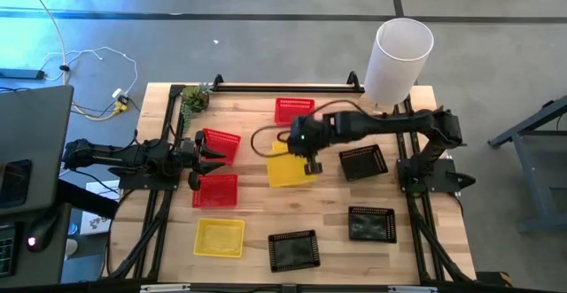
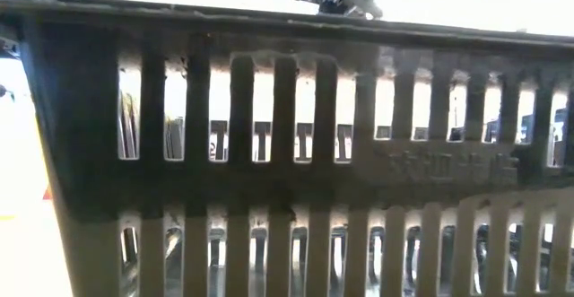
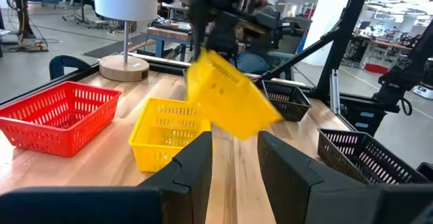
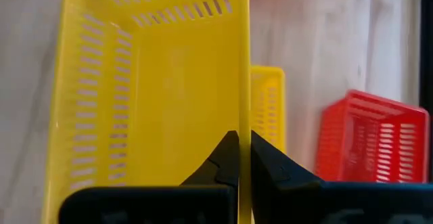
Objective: Stack baskets by color
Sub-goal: Stack the middle yellow bin on the top yellow bin
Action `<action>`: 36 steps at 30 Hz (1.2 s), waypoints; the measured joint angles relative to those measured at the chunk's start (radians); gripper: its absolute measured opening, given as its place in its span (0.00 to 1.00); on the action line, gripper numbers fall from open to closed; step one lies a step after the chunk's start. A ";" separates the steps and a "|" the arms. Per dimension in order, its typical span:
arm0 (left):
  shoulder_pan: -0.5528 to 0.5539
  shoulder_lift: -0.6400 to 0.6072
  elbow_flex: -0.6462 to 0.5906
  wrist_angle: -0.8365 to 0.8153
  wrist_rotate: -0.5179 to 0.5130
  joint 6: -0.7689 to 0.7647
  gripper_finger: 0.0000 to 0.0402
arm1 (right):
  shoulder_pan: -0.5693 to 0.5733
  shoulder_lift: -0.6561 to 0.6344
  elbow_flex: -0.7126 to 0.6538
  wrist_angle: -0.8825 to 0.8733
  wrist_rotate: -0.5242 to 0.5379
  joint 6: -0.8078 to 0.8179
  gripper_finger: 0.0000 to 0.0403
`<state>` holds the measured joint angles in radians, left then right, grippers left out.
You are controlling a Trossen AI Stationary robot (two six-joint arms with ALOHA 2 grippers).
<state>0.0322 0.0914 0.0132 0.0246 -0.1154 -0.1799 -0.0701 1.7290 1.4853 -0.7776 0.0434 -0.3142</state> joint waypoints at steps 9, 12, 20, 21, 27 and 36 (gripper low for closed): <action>0.000 0.000 0.000 0.000 0.000 0.000 0.27 | -0.143 0.000 0.000 -0.012 -0.143 -0.067 0.00; 0.000 0.000 0.000 0.000 0.000 -0.001 0.27 | -0.190 0.000 0.000 -0.011 -0.222 -0.082 0.00; 0.000 0.000 0.000 0.000 0.000 -0.022 0.27 | -0.292 0.000 0.000 -0.007 -0.417 -0.132 0.00; 0.000 0.000 0.000 0.000 0.000 -0.027 0.27 | -0.297 0.000 0.000 -0.007 -0.431 -0.134 0.00; 0.000 0.000 0.000 0.000 0.000 -0.030 0.27 | -0.299 0.004 -0.030 0.026 -0.461 -0.139 0.00; 0.000 0.000 0.000 0.000 0.000 -0.030 0.27 | -0.312 0.006 -0.159 0.156 -0.436 -0.120 0.00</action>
<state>0.0319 0.0915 0.0130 0.0250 -0.1152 -0.2096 -0.3820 1.7355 1.3258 -0.6215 -0.3931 -0.4339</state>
